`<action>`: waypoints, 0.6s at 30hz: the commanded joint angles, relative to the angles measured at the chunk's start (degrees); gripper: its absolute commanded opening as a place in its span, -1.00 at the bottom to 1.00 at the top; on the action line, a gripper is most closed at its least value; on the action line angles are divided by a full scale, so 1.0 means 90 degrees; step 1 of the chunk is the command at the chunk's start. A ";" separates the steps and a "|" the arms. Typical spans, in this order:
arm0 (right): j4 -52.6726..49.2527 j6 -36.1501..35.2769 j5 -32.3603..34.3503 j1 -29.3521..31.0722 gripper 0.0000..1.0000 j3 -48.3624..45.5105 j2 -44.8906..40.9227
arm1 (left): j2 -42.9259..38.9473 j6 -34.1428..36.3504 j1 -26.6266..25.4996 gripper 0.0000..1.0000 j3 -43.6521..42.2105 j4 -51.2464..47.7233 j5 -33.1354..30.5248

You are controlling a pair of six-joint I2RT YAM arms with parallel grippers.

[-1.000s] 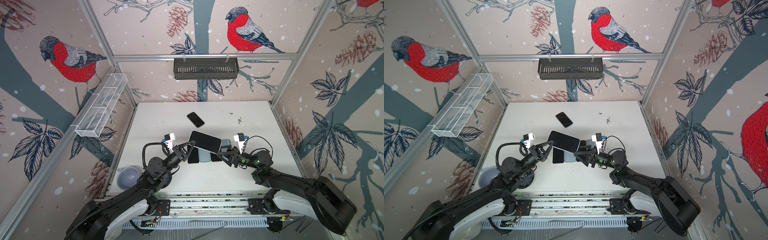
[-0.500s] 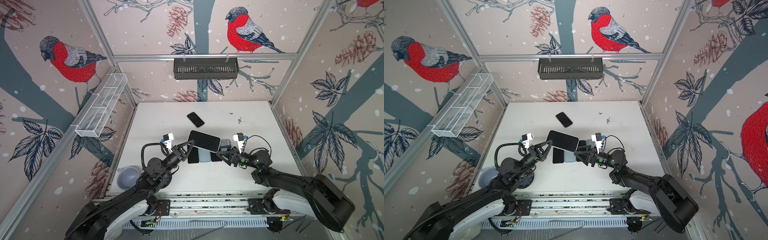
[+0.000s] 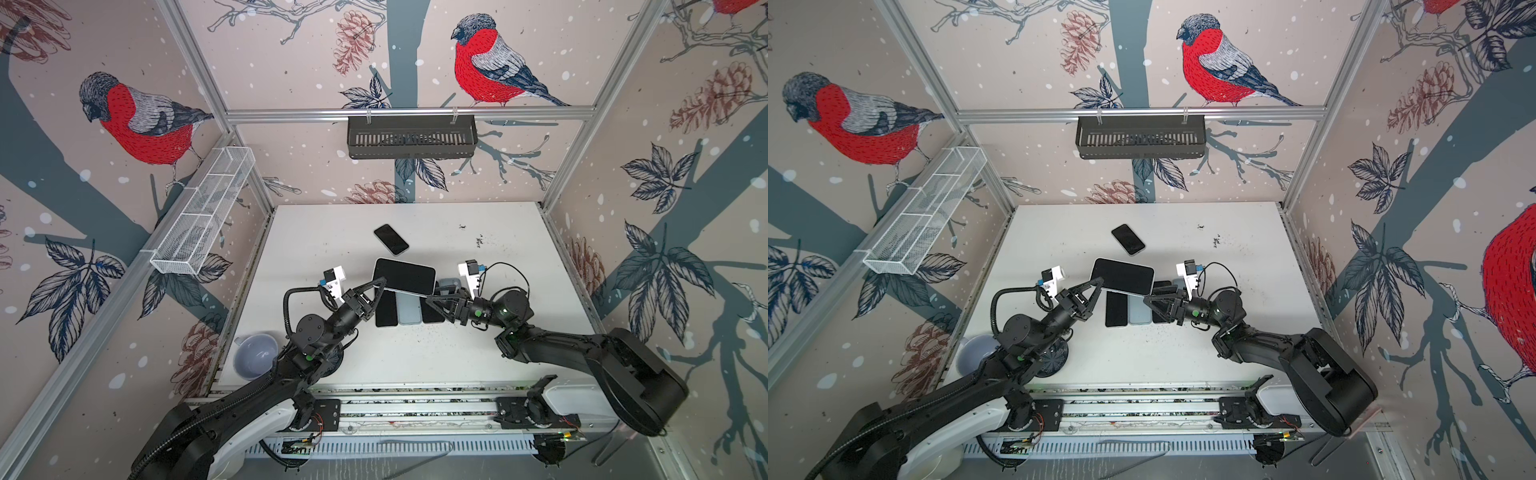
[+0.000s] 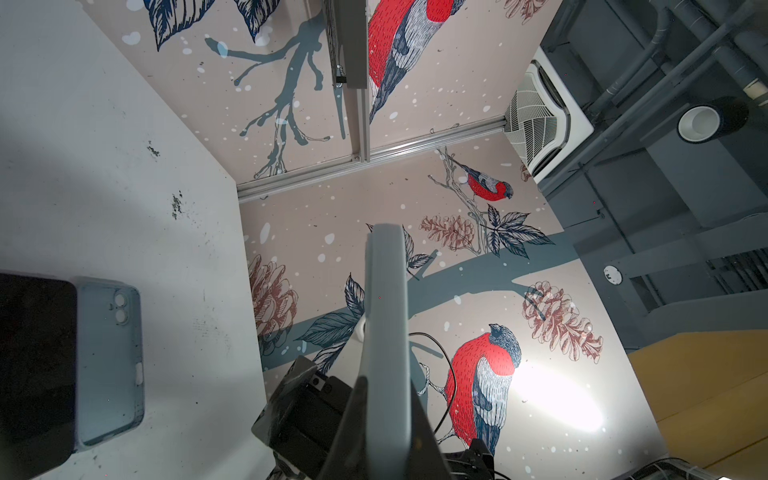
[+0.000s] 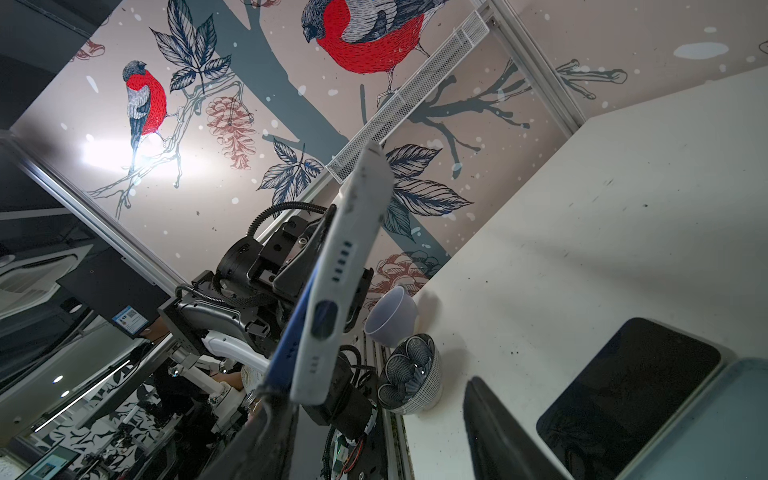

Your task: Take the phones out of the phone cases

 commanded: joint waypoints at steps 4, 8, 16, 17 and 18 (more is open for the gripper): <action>-0.0687 -0.0260 0.0204 -0.0253 0.25 0.0105 0.0138 | -0.0206 0.0017 -0.0032 -1.00 0.0154 0.0526 0.0708; -0.2035 -0.1006 0.0390 -0.0550 0.32 0.0053 -0.0655 | -0.0518 0.0396 0.0286 -1.00 0.0490 -0.0576 0.1200; -0.5805 -0.3109 0.2129 -0.0601 0.45 0.0741 -0.2809 | -0.0526 0.3290 0.1414 -1.00 0.2609 -0.5199 0.2578; -0.5997 -0.3320 0.2277 -0.0590 0.45 0.0825 -0.3001 | -0.0392 0.3801 0.1530 -1.00 0.2946 -0.5769 0.2702; -0.6153 -0.3527 0.2388 -0.0560 0.45 0.0903 -0.3166 | -0.0265 0.4293 0.1619 -1.00 0.3256 -0.6239 0.2833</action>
